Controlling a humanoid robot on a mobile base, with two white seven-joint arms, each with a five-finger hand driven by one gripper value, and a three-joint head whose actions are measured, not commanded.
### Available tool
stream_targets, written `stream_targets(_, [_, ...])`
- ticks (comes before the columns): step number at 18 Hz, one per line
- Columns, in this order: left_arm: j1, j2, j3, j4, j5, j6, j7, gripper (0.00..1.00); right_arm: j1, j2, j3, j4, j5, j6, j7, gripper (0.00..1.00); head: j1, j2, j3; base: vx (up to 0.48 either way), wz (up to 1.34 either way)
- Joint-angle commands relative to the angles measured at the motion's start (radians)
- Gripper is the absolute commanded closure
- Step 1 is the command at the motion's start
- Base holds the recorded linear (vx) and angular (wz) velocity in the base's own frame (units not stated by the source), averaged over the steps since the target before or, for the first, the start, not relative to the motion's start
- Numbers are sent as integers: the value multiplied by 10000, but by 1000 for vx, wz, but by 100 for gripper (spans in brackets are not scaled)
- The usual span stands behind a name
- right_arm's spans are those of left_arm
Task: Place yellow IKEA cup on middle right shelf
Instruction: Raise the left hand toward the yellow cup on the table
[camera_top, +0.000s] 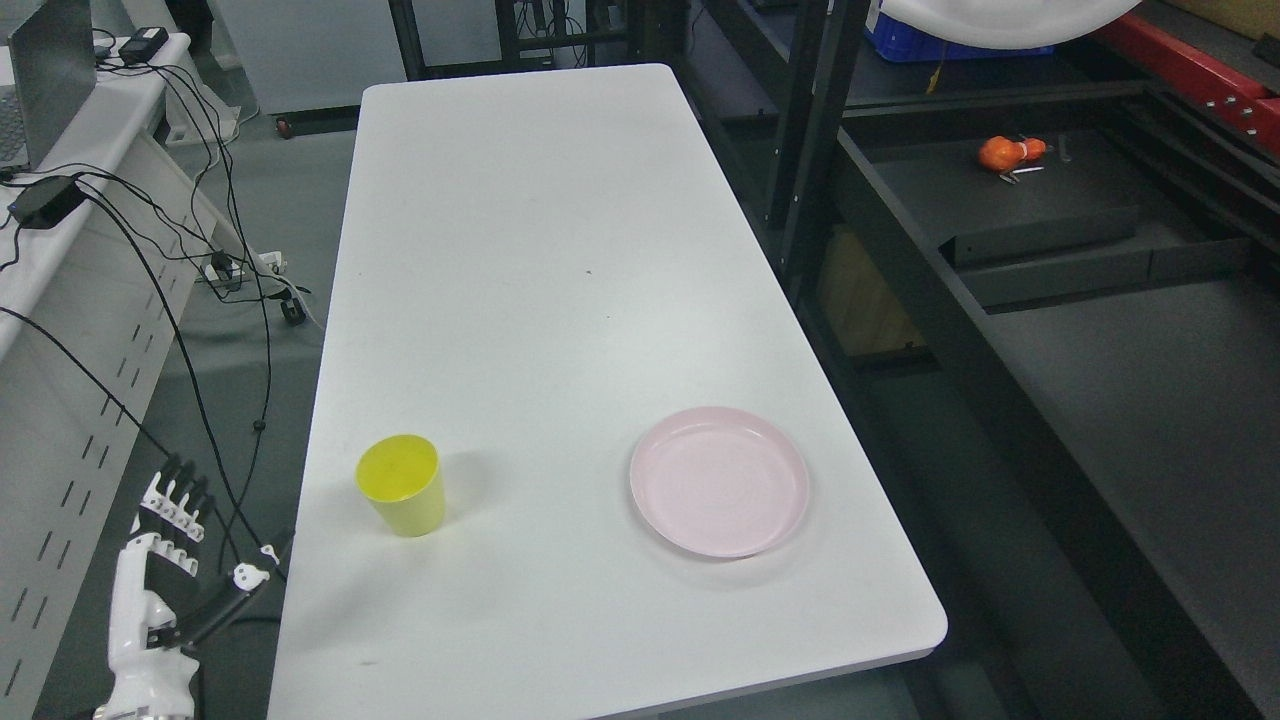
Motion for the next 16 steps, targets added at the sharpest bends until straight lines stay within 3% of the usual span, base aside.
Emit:
stream_targets(1, [18,276,-305,2,332,-41,-42,1,139,-175,169,1,-245,7,8,1,0,0,0,27,32])
stream_targets(5, [-73,261,-567,369,1284,4,-57,1,139,-175,169,1,-245,7,8,1,0,0,0,4,5])
stream_targets(9, [-930,230,-490,1916,1653,-11,-698,1,139,-175,169,1,-245,7,8,1,0,0,0,-2,-3])
stream_targets(16, [-1822,230,-1194,2488,1930,219,-1238,2,139,-175,169,1,-245,7,8,1,0,0,0,0,0])
